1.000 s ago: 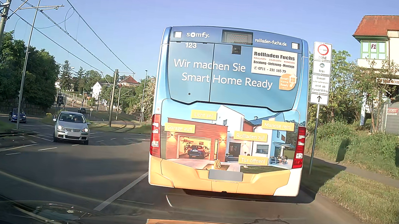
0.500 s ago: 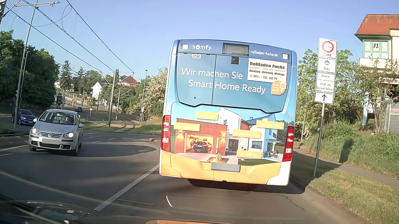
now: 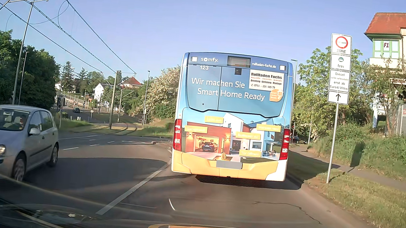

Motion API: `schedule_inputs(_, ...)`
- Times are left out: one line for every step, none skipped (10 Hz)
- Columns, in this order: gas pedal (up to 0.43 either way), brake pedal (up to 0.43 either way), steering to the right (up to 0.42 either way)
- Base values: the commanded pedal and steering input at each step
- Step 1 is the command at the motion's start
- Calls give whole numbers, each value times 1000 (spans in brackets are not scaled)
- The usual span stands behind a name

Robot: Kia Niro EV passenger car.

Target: Follow the waypoints while adhering to traffic rules and regulations

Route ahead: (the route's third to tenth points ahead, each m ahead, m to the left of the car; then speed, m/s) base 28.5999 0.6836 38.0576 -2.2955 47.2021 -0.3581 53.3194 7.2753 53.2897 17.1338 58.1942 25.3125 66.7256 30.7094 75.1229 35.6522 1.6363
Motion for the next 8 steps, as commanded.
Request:
schedule_inputs(150,0,-14)
schedule_inputs(169,0,-15)
schedule_inputs(189,0,-14)
schedule_inputs(189,0,-14)
schedule_inputs(197,0,-14)
schedule_inputs(197,0,-14)
schedule_inputs(197,0,-14)
schedule_inputs(197,0,-14)
